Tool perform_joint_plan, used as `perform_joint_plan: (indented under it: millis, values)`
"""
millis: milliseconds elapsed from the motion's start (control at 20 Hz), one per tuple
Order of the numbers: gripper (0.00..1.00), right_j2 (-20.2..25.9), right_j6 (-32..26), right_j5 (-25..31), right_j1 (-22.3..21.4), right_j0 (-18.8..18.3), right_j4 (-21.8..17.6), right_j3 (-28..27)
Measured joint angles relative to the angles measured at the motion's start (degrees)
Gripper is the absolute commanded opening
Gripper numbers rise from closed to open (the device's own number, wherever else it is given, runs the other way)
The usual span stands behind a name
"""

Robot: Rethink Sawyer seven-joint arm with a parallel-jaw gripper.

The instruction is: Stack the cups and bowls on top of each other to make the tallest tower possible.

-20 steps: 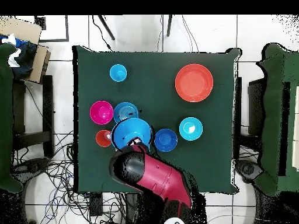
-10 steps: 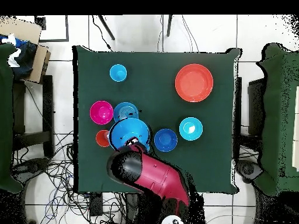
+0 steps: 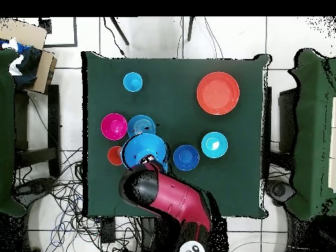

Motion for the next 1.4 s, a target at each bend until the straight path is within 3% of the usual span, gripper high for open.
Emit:
perform_joint_plan:
  millis: [750,1400]
  values:
    - [0.00,0.0,0.0,-4.1,5.1,-0.3,0.0,-2.1]
    - [0.00,0.0,0.0,-5.9,6.6,-0.4,0.0,-2.1]
